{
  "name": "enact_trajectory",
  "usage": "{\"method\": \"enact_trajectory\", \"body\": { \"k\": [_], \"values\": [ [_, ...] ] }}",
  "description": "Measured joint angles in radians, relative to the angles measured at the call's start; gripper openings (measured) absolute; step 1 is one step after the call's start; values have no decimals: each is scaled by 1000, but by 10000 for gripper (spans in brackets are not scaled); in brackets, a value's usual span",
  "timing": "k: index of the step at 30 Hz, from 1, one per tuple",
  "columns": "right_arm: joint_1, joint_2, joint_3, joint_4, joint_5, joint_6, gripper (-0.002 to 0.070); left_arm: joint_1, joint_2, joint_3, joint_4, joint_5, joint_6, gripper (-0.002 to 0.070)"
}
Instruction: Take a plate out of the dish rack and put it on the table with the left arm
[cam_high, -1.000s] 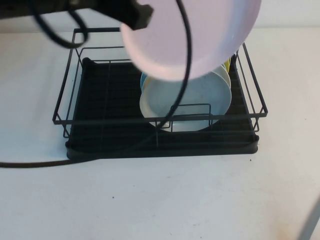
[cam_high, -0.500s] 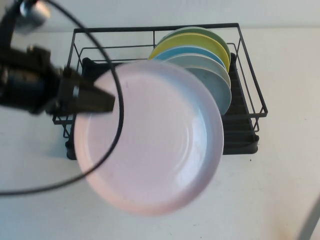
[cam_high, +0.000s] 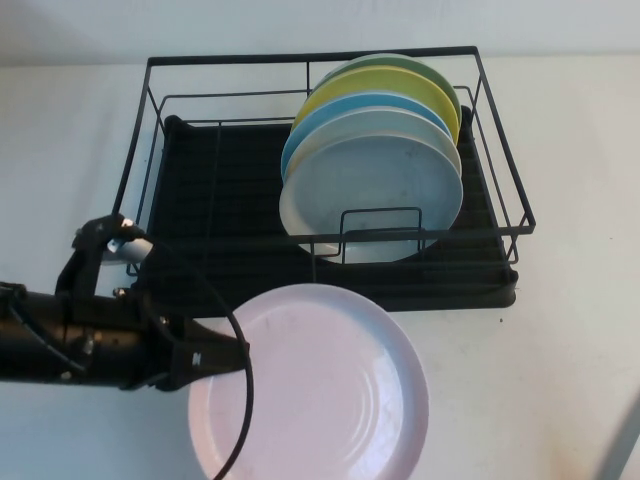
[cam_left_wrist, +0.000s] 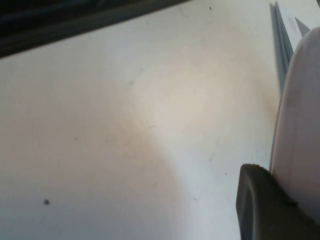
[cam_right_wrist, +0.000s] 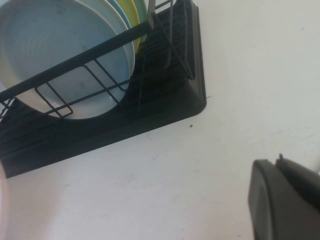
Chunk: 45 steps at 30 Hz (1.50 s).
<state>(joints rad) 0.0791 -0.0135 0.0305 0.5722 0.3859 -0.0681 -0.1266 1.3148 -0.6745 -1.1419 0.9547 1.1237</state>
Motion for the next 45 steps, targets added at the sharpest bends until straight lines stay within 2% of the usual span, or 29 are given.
{"method": "enact_trajectory", "body": {
  "k": [9,12,14,19,22,30,33,34,37,38,41,45],
  "values": [
    [0,0,0,0,0,0,-18,0,153,0,-108,-80,169,58],
    [0,0,0,0,0,0,-18,0,206,0,-158,-93,200,78],
    [0,0,0,0,0,0,-18,0,233,0,-189,-108,225,111],
    [0,0,0,0,0,0,-18,0,251,0,-227,-160,286,281],
    [0,0,0,0,0,0,-18,0,251,0,-233,-189,315,353],
    [0,0,0,0,0,0,-18,0,249,-23,-197,-240,364,388],
    [0,0,0,0,0,0,-18,0,219,-73,-134,-240,305,353],
    [0,0,0,0,0,0,-18,0,200,-94,-105,-240,273,309],
    [0,0,0,0,0,0,-18,0,117,-150,-2,-234,164,111],
    [0,0,0,0,0,0,-18,0,83,-167,33,-230,132,71],
    [0,0,0,0,0,0,-18,0,-30,-185,109,-223,71,20],
    [0,0,0,0,0,0,-18,0,-199,-181,209,-227,17,5]
  ]
}}
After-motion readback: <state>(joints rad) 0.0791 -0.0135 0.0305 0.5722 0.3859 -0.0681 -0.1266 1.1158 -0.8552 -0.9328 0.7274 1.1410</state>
